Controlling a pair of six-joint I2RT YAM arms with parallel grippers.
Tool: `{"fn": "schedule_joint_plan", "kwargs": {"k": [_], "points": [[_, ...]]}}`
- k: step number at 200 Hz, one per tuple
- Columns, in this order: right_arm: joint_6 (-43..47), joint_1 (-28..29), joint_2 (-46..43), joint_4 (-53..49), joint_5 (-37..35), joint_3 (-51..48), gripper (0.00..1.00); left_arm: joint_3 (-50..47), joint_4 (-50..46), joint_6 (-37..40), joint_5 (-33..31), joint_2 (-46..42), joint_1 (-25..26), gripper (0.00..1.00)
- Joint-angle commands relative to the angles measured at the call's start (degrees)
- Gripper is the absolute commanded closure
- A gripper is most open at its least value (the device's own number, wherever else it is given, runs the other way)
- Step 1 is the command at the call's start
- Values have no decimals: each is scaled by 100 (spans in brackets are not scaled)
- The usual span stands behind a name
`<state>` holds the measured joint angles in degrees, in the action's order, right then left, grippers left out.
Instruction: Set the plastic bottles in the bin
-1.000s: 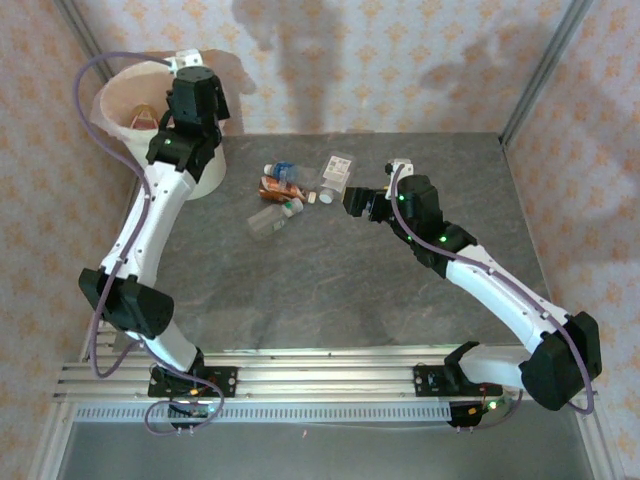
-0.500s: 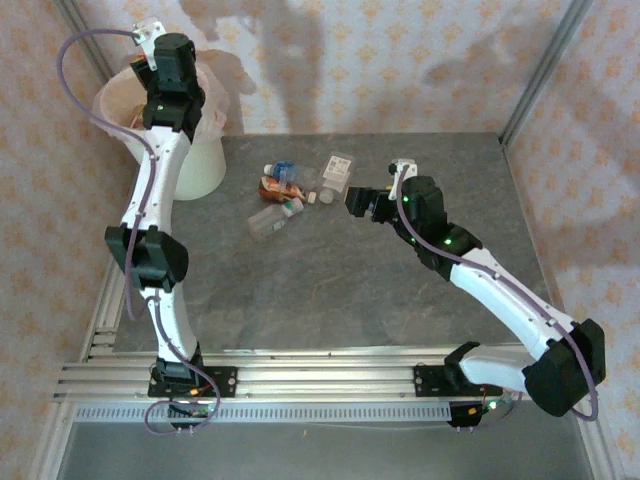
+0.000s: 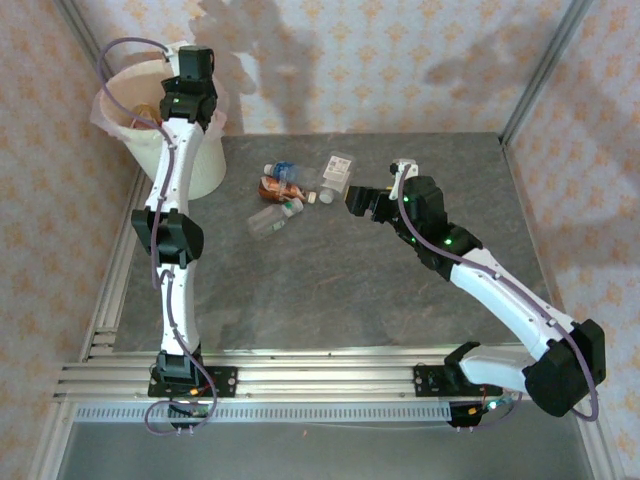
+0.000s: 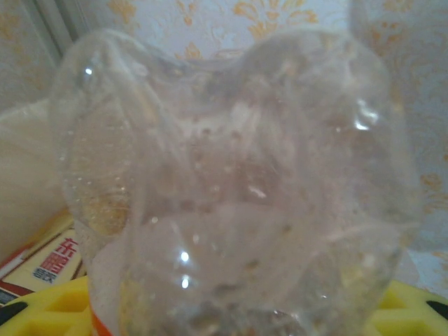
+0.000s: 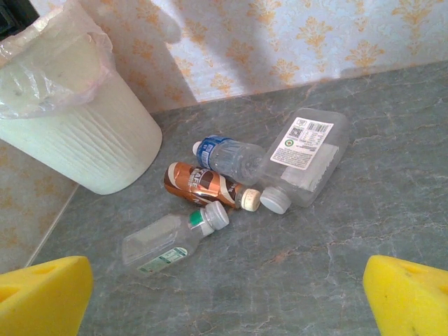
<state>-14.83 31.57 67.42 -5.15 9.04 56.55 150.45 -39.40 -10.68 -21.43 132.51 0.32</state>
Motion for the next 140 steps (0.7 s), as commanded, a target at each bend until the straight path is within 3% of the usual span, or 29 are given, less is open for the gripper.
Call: {"fn": "schedule_joint_plan", "kwargs": {"k": [1,58,95,140], "points": [[-91,35,-46,48,-3,-50,1,30,-460,-610,241,-221,-54,43],[-99,33,13,61,43,-22,1,-108,-736,-1262,791,-467,-69,43],[-119,33,16,49,89,4,1,-109,-501,-1341,1110,-431,-70,15],[-88,38,8,-18,62,9,1,373,-532,-1287,1155,-343,-67,0]]}}
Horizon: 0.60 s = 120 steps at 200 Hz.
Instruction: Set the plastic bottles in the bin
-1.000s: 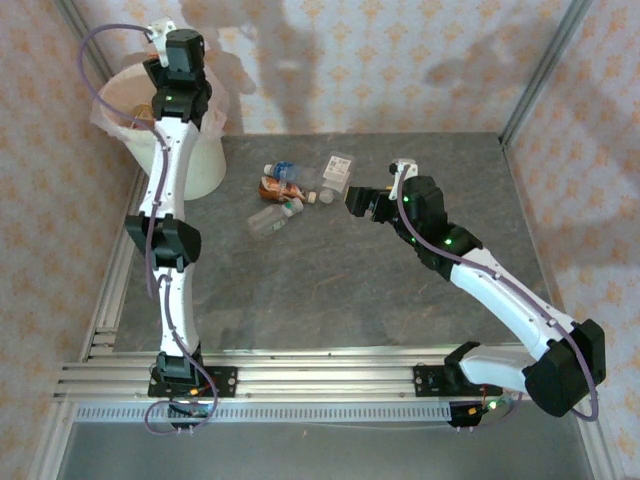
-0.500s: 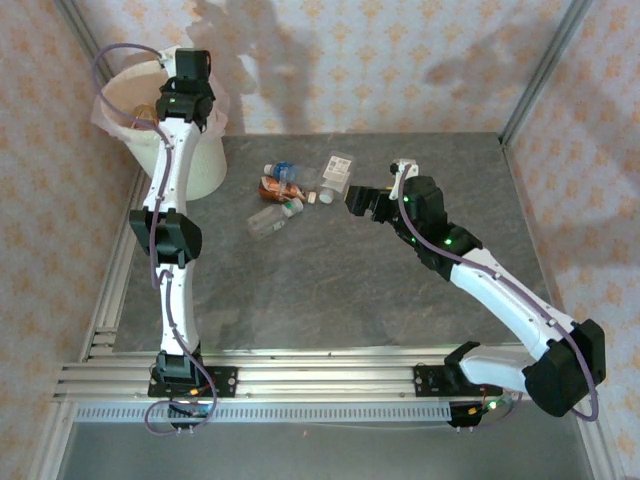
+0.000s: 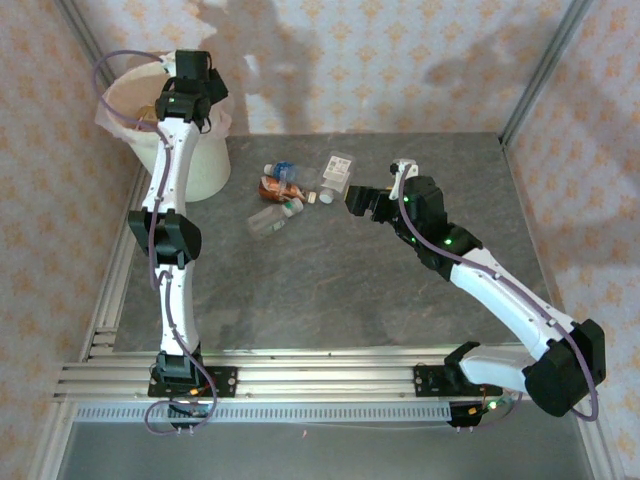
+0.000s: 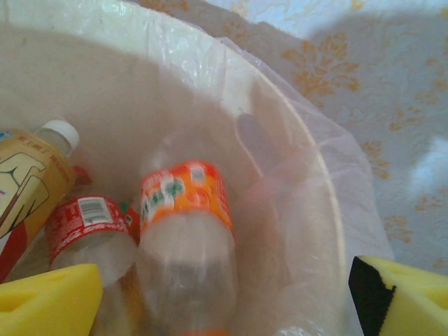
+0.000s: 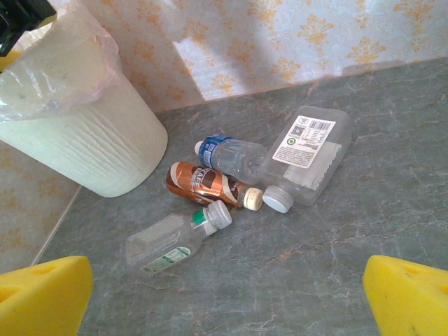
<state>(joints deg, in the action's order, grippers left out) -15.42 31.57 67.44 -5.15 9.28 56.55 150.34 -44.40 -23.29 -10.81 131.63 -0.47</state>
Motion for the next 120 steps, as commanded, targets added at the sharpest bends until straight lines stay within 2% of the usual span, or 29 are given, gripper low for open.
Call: {"fn": "schedule_joint_plan", "kwargs": {"k": [1,54,92,120], "points": [[-26,35,10,-20,38,7,1,387,-28,-22,90,-258,12,0],[-131,33,163,-12,-188,6,1,331,105,44,544,-621,17,0],[-703,34,482,-394,-1144,207,1,56,160,3,937,-984,76,0],[-791,34,939,-1009,-1459,634,1,-598,228,222,1092,-1570,410,0]]}}
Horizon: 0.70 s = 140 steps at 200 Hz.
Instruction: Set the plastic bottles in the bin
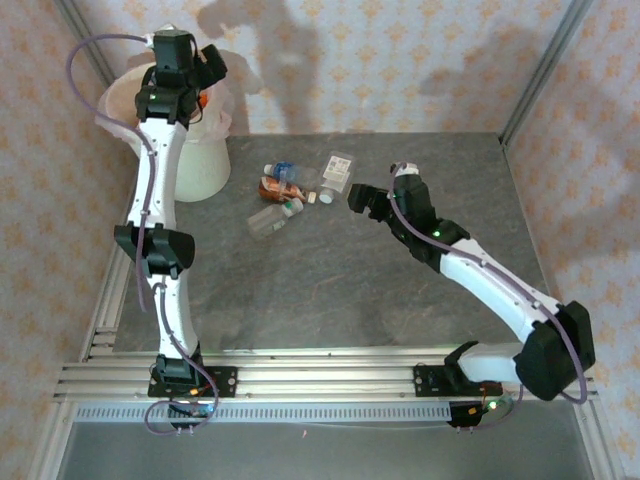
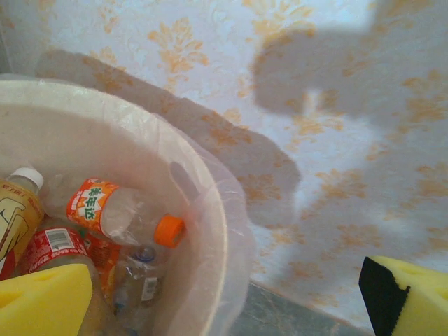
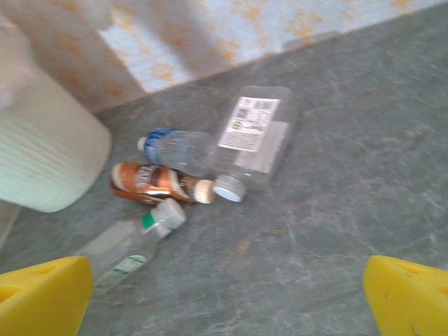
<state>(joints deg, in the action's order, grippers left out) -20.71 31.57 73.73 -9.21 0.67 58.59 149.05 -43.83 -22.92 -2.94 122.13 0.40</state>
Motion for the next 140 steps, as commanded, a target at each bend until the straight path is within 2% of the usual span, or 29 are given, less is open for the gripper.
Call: {"fn": "schedule_joint_plan", "kwargs": {"k": [1,23,39,53,67,83,92,115,140], "points": [[-264,33,322,-614,-605,446,1,-506,181,206,308,-646,343,0],[-391,38,565,-846,-761,659,1,-1651,527,753,218,-1489,945,0],[-452,29,644,-837,-901,691,1,-2489,646,1102,-292,-1962,1442,0],[-458,24,696,-859,-945,751,1,-3061,620,1435,-46,-2221,1716,0],[-401,18,744,-878,-919,819,1,-3178,-5,1703,243,-2215,1914,0],[-337,16,781,-918,-928,881,1,-3519,-443,1804,-368,-2192,2179,0],[-303,8,790,-924,-914,895,1,-3868,-476,1932,-492,-2233,2268,0],[-269,11,792,-962,-884,917,1,-4457,-736,2312,-165,-2157,2348,0],[-262,8,786,-971,-888,904,1,-4475,-1414,3022,-172,-1637,2400,0]]}}
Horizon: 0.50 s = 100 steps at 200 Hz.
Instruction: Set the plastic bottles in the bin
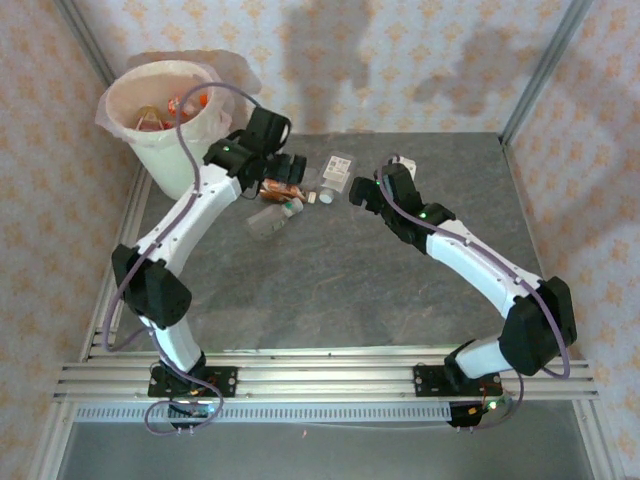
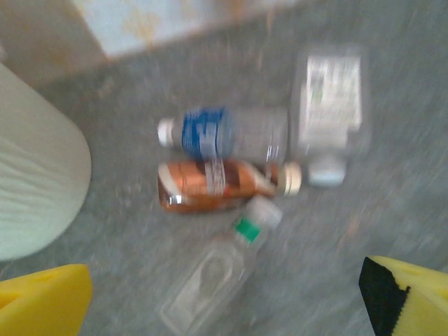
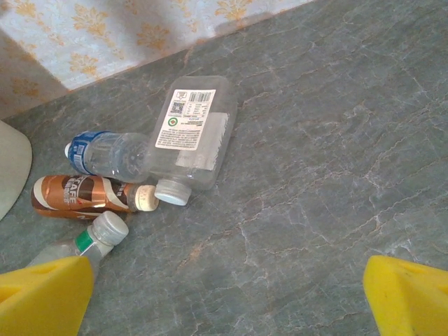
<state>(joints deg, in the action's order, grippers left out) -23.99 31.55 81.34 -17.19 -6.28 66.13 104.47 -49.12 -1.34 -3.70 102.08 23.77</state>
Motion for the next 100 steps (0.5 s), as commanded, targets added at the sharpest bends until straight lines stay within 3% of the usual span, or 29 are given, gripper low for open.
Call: {"fn": "schedule_joint_plan", "kwargs": {"k": [1,23,52,73,100], "points": [[72,14,24,-176,-196,148,1,-6,-918,882,-109,388,65,0],[94,13,23,-226,-213,172,1,255,-1552,1234,-542,1031,61,0],[74,12,-21,-232,-275,112,1,512,-2046,1644,-593,1647,55,0],[47,15,-32,-259,-286,93,1,718,-2084,1738,-934,2072,50,0],[49,16,-70,-330,-302,93,1,707,-1836,1895,-615,2343,-68,0]]}}
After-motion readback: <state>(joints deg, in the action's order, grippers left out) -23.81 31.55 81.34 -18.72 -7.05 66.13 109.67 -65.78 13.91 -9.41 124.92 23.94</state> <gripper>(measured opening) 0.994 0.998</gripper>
